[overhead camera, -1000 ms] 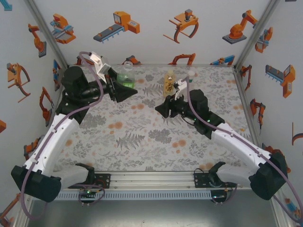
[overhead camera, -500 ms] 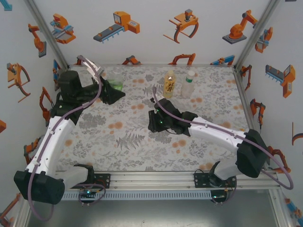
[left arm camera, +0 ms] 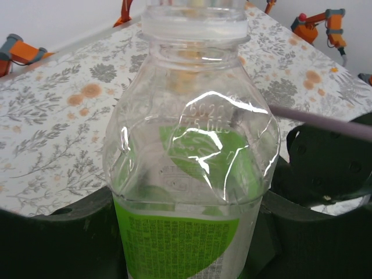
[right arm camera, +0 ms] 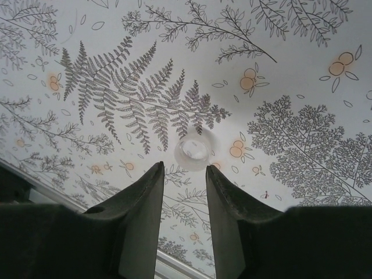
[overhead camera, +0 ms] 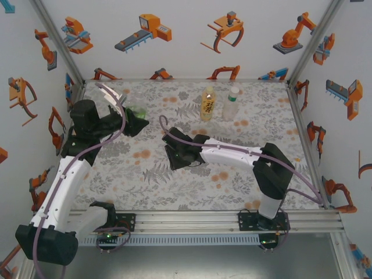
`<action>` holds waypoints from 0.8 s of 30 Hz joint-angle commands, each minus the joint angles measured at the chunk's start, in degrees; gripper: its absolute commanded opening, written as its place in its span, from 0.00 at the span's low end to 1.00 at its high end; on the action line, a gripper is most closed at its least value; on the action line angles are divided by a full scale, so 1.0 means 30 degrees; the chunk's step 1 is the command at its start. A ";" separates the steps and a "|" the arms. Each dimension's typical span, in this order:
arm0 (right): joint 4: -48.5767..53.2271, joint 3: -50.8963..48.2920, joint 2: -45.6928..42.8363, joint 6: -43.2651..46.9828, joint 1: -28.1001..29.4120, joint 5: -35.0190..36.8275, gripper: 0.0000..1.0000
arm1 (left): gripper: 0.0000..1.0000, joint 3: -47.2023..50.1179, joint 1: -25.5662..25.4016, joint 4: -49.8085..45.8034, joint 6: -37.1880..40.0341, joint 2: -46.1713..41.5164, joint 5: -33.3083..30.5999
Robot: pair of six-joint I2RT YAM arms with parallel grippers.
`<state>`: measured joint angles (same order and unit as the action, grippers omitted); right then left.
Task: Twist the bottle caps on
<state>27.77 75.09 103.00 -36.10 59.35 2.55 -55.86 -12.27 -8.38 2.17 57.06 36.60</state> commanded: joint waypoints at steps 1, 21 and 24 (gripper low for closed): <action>0.2019 0.1536 0.0883 -0.0699 0.0681 0.1130 0.37 | 0.00 0.0015 0.0136 0.0277 0.0553 -0.0321 -0.0701; 0.3621 0.2799 0.2833 -0.1239 0.1385 0.1989 0.39 | 0.00 -0.0073 0.0136 0.0244 0.0389 -0.0076 -0.0601; 0.3639 0.2846 0.3060 -0.1224 0.1393 0.1981 0.39 | 0.00 -0.0073 0.0136 0.0305 0.0248 0.0014 -0.0471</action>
<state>37.50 82.26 110.72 -39.05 63.42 8.23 -55.81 -12.27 -8.38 2.37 57.01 34.46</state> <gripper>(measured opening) 0.384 0.525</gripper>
